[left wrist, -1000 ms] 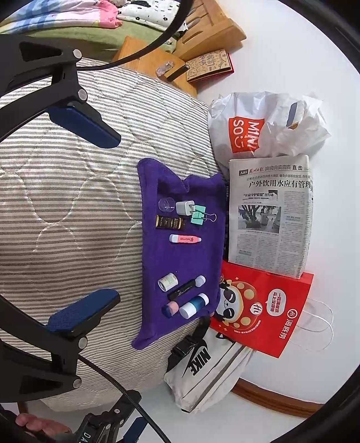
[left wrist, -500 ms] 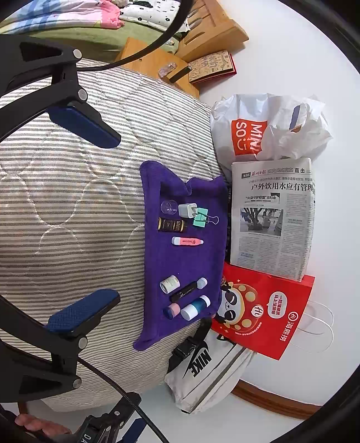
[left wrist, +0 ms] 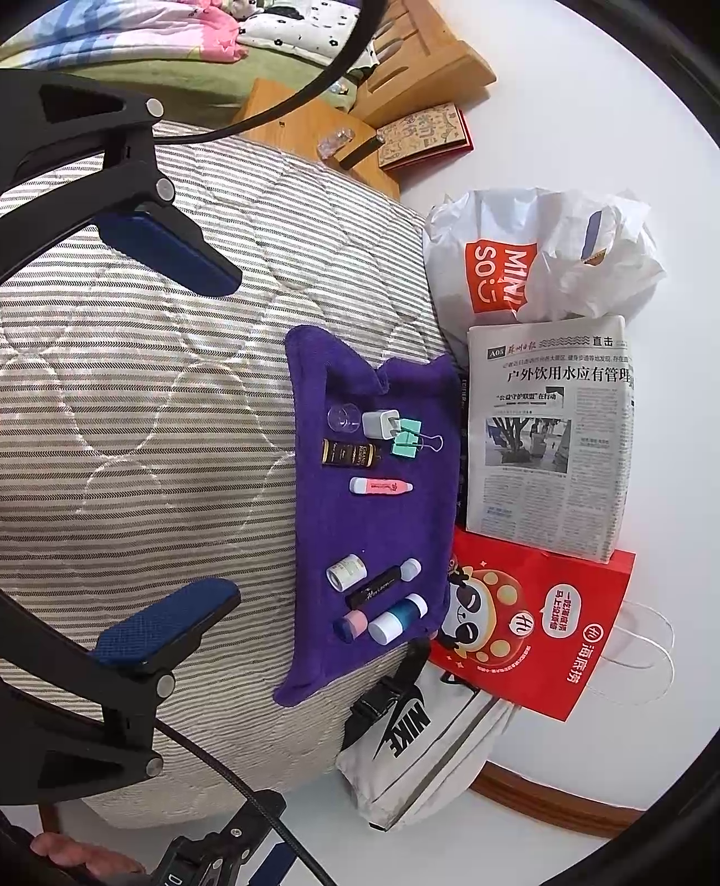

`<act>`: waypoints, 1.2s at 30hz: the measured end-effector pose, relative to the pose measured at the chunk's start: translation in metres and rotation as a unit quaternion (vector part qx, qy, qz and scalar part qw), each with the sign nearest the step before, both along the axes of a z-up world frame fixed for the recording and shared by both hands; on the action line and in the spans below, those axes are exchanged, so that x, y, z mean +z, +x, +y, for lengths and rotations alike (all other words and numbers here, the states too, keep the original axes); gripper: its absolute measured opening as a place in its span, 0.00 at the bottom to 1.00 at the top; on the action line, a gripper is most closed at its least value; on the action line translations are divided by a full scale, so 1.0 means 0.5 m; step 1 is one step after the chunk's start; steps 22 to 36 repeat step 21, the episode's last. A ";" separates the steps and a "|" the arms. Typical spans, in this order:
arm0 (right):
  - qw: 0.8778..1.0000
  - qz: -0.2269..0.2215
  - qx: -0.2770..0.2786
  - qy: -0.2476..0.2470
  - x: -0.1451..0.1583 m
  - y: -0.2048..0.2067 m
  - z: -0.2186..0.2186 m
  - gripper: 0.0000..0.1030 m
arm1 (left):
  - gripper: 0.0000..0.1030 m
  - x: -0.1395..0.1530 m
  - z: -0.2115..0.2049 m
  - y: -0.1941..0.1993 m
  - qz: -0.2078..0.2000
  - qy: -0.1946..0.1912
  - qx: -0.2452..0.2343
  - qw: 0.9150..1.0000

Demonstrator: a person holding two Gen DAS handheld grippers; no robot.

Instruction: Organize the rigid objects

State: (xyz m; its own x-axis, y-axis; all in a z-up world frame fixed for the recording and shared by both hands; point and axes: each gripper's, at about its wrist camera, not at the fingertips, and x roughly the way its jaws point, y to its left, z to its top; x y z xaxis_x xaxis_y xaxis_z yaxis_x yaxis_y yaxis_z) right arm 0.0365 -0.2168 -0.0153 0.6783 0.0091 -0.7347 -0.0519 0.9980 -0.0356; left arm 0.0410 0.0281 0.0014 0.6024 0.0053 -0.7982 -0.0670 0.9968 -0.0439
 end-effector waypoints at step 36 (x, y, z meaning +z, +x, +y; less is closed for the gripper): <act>1.000 0.005 0.000 -0.001 -0.004 0.002 -0.003 1.00 | 1.00 -0.002 0.006 -0.001 0.000 -0.003 0.000 1.000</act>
